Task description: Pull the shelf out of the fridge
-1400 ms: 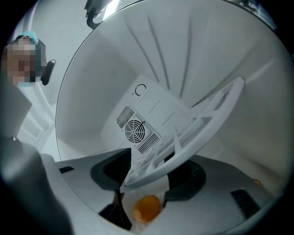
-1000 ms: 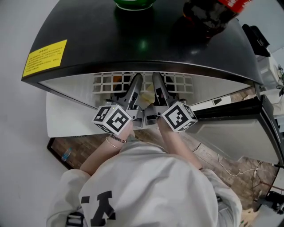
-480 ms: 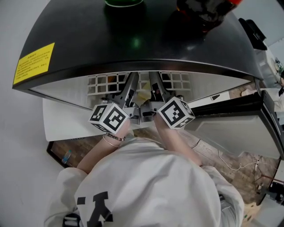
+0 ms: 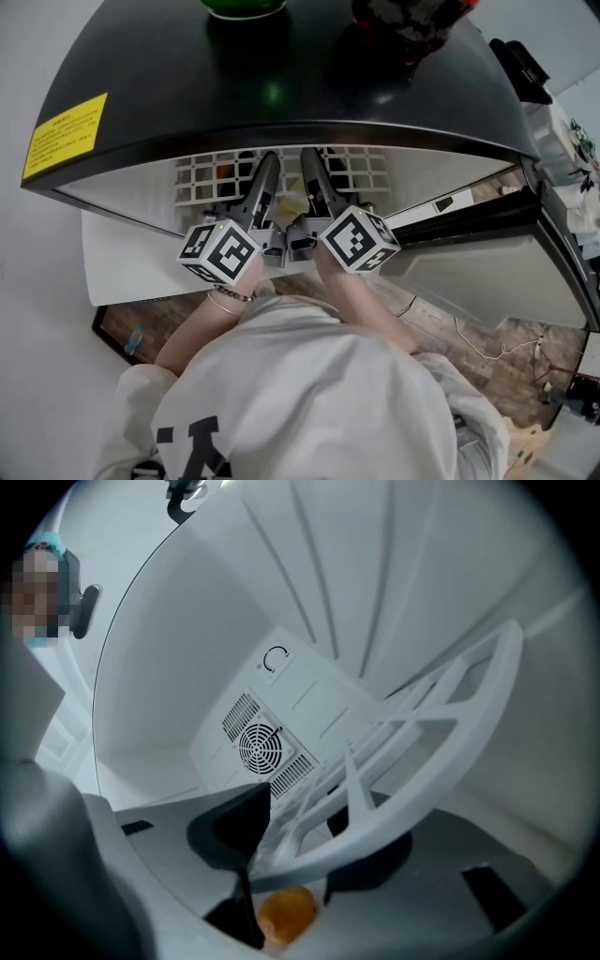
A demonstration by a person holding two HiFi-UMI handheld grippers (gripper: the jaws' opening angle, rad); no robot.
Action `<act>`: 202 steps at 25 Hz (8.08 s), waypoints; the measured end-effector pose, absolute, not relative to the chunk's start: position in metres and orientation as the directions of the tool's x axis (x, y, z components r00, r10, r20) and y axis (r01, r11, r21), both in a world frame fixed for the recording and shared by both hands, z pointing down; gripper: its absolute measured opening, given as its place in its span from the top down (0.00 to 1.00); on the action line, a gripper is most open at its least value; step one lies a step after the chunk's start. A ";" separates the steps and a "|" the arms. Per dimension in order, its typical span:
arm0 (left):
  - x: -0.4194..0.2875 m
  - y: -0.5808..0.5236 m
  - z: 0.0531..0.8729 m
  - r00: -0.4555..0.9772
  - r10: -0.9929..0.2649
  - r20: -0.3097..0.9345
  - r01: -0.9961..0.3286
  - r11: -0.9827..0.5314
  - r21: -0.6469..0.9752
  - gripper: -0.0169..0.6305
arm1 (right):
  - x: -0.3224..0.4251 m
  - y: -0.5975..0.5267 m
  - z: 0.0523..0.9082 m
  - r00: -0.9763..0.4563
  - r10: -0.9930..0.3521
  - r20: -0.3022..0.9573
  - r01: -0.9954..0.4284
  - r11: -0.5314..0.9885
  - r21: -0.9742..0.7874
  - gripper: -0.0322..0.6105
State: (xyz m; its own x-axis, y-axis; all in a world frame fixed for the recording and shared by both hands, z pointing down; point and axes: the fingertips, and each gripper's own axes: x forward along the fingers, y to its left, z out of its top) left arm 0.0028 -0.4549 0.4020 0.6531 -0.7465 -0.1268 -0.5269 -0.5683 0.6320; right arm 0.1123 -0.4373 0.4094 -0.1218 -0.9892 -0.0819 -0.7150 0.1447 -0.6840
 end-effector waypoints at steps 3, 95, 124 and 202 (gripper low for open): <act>0.004 -0.454 0.403 0.653 -0.747 -0.122 -0.525 -0.563 0.638 0.62 | 0.115 -0.436 0.410 -0.115 -0.991 -0.073 -0.712 0.133 -0.690 0.64; -0.013 -0.394 0.406 0.612 -0.782 -0.119 -0.521 -0.512 0.683 0.68 | 0.105 -0.375 0.417 -0.154 -0.986 -0.060 -0.664 0.148 -0.733 0.69; -0.017 -0.375 0.409 0.601 -0.791 -0.112 -0.528 -0.498 0.688 0.69 | 0.101 -0.355 0.420 -0.173 -0.983 -0.058 -0.657 0.158 -0.737 0.70; -0.033 -0.310 0.415 0.557 -0.825 -0.094 -0.523 -0.437 0.732 0.77 | 0.091 -0.294 0.422 -0.237 -0.970 -0.051 -0.632 0.193 -0.751 0.74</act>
